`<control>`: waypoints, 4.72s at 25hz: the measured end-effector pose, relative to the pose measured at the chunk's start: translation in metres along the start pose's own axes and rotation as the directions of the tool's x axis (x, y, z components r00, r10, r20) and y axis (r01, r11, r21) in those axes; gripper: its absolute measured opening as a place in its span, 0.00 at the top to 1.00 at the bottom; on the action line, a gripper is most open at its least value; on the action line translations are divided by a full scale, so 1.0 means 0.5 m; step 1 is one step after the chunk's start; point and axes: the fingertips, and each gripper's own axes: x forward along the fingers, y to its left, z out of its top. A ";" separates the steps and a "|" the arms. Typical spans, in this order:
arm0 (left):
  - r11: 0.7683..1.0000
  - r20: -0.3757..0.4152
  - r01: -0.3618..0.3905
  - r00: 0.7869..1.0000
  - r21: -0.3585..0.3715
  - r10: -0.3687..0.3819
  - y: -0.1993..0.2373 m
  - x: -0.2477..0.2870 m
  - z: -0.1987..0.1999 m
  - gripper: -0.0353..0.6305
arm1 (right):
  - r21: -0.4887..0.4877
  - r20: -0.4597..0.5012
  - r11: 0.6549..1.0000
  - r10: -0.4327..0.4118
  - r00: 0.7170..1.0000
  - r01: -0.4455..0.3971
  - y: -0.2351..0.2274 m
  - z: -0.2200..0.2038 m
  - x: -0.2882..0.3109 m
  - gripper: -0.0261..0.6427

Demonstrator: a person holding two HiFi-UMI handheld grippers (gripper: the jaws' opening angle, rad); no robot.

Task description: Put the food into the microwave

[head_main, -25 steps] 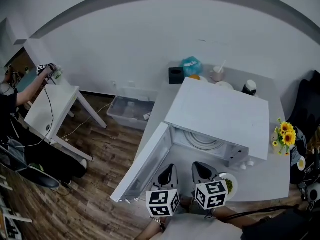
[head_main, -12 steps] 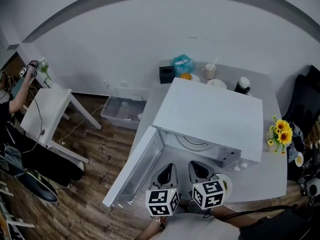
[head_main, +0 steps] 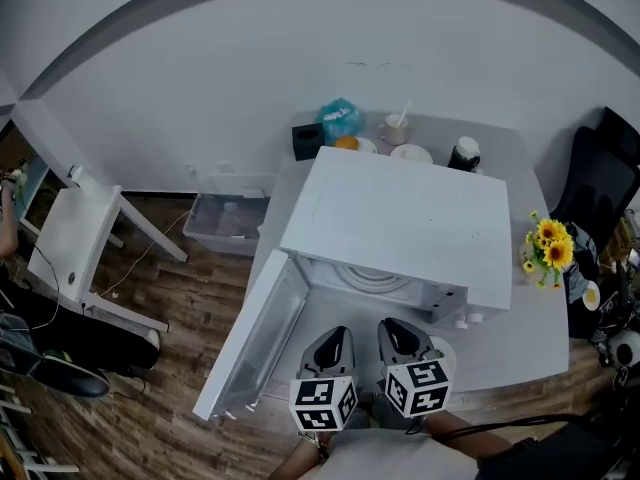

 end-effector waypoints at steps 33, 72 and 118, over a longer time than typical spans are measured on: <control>0.970 -0.459 0.242 0.859 -0.028 -0.228 -0.164 0.115 -0.359 0.81 | 0.272 -0.232 0.846 -0.406 0.884 0.459 -0.320 -0.333 -0.193 0.86; 0.989 -0.436 0.096 0.890 -0.115 -0.137 -0.110 0.101 -0.340 0.82 | 0.266 -0.229 0.867 -0.368 0.901 0.421 -0.278 -0.322 -0.162 0.87; 0.986 -0.225 -0.060 0.974 -0.159 0.023 0.103 0.075 -0.131 0.83 | 0.169 -0.084 0.955 -0.233 0.969 0.244 -0.119 -0.123 0.029 0.87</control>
